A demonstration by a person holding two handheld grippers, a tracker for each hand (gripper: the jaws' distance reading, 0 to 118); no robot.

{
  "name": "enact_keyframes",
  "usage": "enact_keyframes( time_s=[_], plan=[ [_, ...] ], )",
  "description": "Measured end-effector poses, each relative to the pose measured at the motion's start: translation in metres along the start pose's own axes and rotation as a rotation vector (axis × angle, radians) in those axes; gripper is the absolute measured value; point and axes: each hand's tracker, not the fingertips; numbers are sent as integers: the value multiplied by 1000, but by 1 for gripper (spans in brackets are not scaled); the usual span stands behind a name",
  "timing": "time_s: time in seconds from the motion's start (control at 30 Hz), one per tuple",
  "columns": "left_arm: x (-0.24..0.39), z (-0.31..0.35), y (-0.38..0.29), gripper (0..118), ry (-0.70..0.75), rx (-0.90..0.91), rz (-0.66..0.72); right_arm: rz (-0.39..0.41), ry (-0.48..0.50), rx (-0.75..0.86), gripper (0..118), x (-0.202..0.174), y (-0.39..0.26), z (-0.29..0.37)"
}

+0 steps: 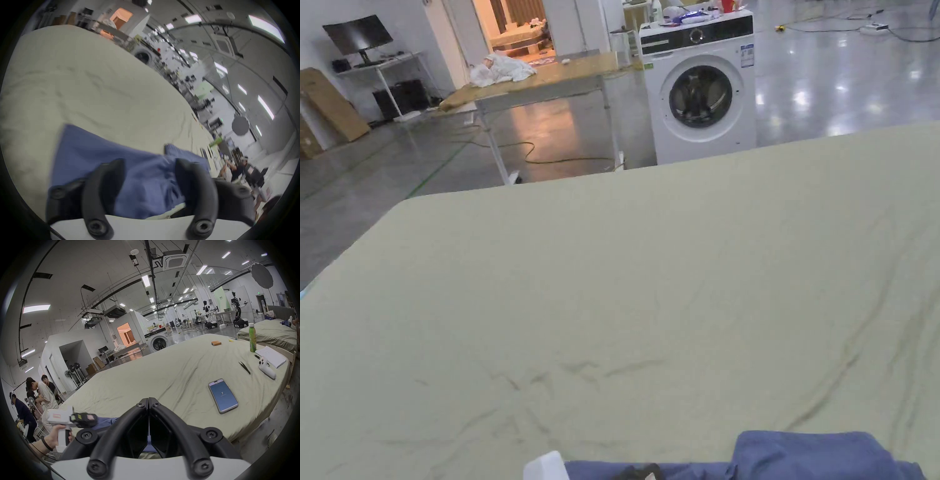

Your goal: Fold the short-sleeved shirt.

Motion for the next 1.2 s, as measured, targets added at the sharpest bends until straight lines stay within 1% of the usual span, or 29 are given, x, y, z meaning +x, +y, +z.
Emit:
enact_keyframes(
  time_s=[0.03,0.07,0.1,0.13,0.17,0.23,0.3,0.33,0.37,0.4,0.43,0.47,0.53,0.6,0.7,0.73,0.8,0.87,0.9,0.93,0.97,1.0,1.03,1.1,1.2],
  plan=[
    [-11,16,6,85,10,43,17,0,4,-5,0,0,-1,-1],
    [-25,30,9,85,58,57,47,2,4,-9,0,0,-1,-2],
    [-40,43,16,85,100,117,104,5,1,-14,0,0,-2,-4],
    [-53,49,19,85,105,111,156,5,-1,-16,0,0,-3,-5],
    [-68,52,21,85,96,89,235,0,-3,-20,0,1,-4,-6],
    [-88,47,16,84,54,53,342,-23,6,-32,0,3,-6,-9],
    [-97,31,6,83,0,13,388,-40,5,-38,0,3,-8,-11],
    [-96,22,-1,79,-19,-4,397,-38,4,-38,0,3,-8,-11],
    [-94,15,-7,60,-40,-7,391,-31,3,-37,0,2,-8,-9],
    [-84,10,-12,40,-31,-9,387,-20,-2,-36,0,0,-7,-7],
    [-81,4,-14,23,-23,-20,383,-8,-8,-36,0,0,-6,-5],
    [-81,3,-17,14,-12,-11,383,3,-13,-35,0,1,-5,-3],
    [-88,9,-14,9,-26,13,406,10,-26,-34,0,2,-4,0],
    [-86,28,-7,7,-46,70,414,4,-32,-28,0,6,-2,2],
    [-73,64,15,7,-56,144,338,-10,-39,-20,0,8,-1,2],
    [-67,77,25,7,-25,164,303,-15,-40,-21,0,11,-3,1],
    [-43,96,45,7,62,193,169,-16,-38,-26,0,13,-5,-1],
    [-13,97,55,7,81,185,54,-16,-36,-34,0,15,-8,-4],
    [2,93,55,7,75,187,10,-16,-37,-35,0,15,-8,-4],
    [23,81,53,7,39,171,-27,-17,-36,-36,0,15,-9,-4],
    [39,69,51,7,-16,133,-48,-20,-32,-36,0,14,-9,-4],
    [54,56,47,7,-47,91,-61,-21,-29,-37,0,14,-9,-4],
    [72,40,40,7,-60,60,-101,-19,-28,-35,0,13,-9,-2],
    [101,3,22,7,-93,-35,-196,-7,-32,-30,0,11,-8,1],
    [131,-54,-15,7,-162,-209,-273,-9,-39,-23,0,14,-9,6]
  ],
)
